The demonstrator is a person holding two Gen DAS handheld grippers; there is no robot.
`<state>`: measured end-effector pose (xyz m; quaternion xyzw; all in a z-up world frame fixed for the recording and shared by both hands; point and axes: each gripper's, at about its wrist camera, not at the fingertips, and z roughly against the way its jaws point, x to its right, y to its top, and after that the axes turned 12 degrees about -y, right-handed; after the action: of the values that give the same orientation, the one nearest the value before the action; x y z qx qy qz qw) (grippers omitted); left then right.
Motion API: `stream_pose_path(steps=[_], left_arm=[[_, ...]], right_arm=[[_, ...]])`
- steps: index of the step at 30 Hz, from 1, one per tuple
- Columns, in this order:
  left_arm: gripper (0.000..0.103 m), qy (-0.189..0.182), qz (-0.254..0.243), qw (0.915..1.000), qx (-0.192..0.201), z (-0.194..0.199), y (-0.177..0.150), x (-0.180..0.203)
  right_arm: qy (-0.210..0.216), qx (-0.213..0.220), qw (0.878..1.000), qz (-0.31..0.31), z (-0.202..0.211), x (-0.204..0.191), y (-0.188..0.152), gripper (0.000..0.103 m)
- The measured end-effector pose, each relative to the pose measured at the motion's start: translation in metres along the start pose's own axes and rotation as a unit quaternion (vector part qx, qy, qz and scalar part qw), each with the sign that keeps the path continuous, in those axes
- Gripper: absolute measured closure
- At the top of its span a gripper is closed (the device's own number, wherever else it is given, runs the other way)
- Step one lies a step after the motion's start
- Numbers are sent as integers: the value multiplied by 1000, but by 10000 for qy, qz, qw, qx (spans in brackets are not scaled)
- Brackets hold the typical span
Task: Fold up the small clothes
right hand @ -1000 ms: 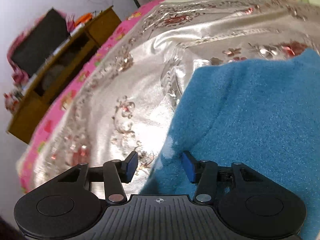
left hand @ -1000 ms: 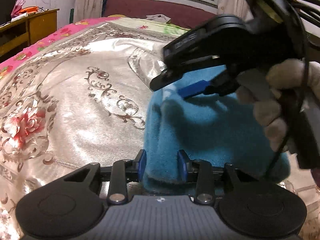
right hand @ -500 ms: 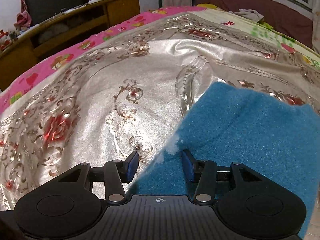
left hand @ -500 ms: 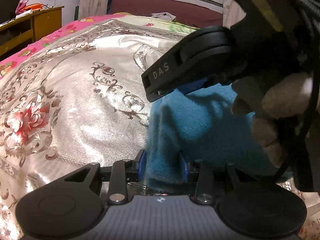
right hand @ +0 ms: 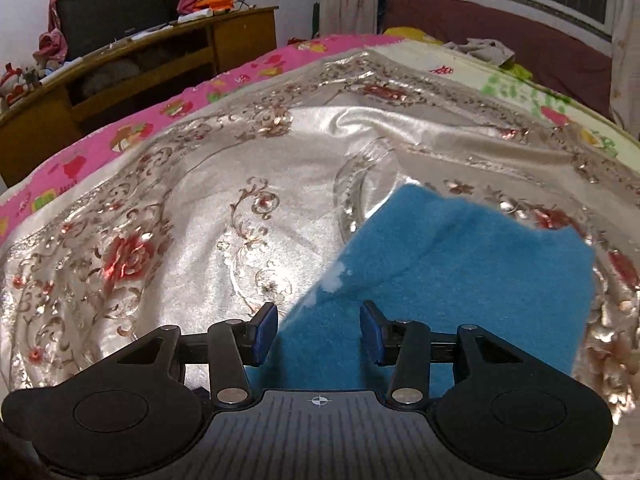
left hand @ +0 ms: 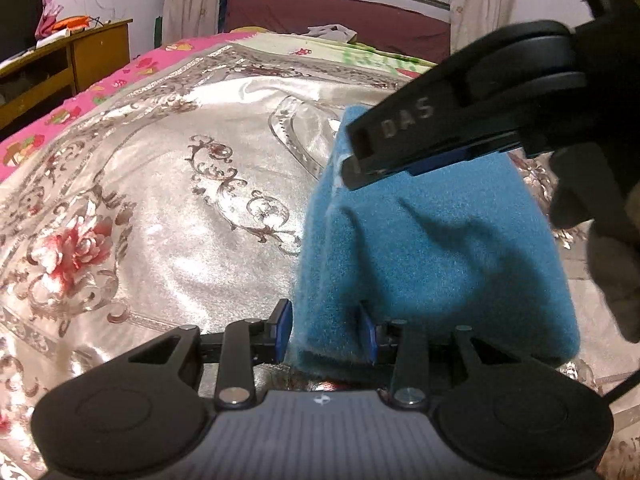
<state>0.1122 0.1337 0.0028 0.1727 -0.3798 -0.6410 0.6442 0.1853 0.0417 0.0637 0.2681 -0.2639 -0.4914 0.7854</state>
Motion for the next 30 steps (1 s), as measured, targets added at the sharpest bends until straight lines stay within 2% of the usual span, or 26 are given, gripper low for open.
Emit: stream_pose_path(steps=[11, 21, 30], left_arm=[[61, 238, -217, 9993, 165, 12, 20, 9], [61, 333, -516, 9975, 338, -11, 60, 19], [59, 464, -515, 9976, 25, -47, 64, 9]], right_arm=[[-365, 102, 9992, -160, 17, 32, -14, 59], [-643, 8, 9975, -276, 8, 55, -27, 59], [-726, -37, 9973, -109, -8, 52, -34, 57]])
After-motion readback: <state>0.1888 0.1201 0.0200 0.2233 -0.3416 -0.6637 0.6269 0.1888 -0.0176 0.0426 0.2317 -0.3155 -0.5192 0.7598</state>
